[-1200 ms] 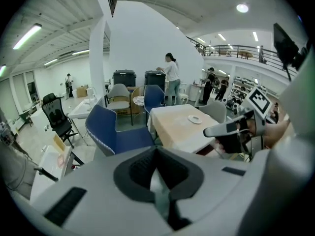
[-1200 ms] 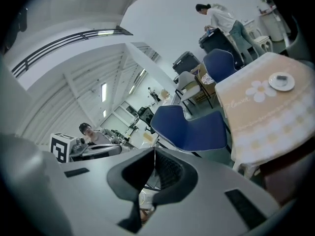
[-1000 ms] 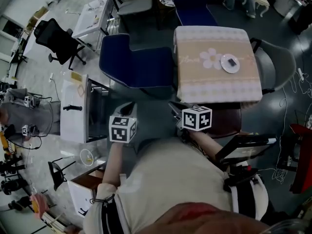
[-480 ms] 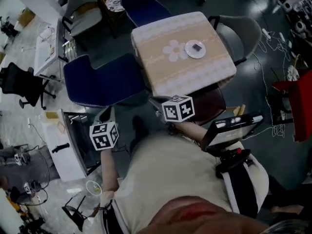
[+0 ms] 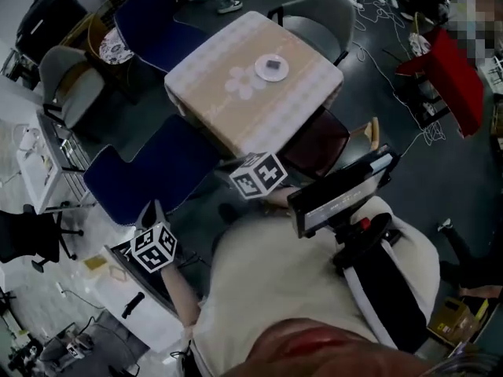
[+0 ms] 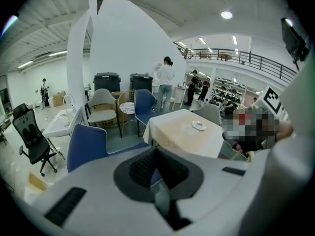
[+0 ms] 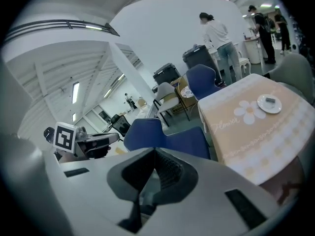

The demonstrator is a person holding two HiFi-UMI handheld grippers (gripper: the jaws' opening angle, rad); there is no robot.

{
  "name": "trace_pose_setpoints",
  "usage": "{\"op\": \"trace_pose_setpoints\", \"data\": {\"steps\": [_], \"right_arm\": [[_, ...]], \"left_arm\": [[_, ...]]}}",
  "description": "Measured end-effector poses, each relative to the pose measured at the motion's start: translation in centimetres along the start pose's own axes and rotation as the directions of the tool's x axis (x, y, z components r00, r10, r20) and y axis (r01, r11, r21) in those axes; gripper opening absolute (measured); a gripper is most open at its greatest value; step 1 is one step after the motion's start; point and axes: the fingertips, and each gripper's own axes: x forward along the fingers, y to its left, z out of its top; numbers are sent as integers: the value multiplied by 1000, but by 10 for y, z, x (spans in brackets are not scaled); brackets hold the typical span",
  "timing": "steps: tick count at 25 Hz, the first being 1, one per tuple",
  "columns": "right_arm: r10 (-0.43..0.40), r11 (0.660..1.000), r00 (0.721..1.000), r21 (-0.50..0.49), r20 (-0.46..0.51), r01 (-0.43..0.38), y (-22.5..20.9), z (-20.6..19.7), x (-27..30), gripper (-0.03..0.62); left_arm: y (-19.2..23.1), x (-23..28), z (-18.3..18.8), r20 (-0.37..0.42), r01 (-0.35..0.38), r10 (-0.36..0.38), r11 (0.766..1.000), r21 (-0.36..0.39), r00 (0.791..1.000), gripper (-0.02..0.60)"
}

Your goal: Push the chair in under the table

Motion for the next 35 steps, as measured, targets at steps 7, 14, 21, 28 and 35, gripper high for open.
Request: {"op": "trace_pose_setpoints", "data": {"steps": [7,14,21,28,35], "right_arm": [[-53,996,998,78,17,51,16,1,26,12],[-91,988,996,129,18,88,14,0,41,12],[-58,995,998,86,26,56,11,18,19,12],[1,996,1000,90,30,-4,6,29,43,12],[9,997,1000,78,-11,-8,14,36,61,12]], "left_arm": [[68,6,6,-22,2,-1,1000,25,1000,8],[137,10,2,-60,-80,81,997,12,995,8],[133,20,18,-52,-131,130,991,-6,990,8],[173,24,9,-92,-241,238,970,-31,967,8],[232,-8,-19,-131,-372,355,916,-149,926,8]]}}
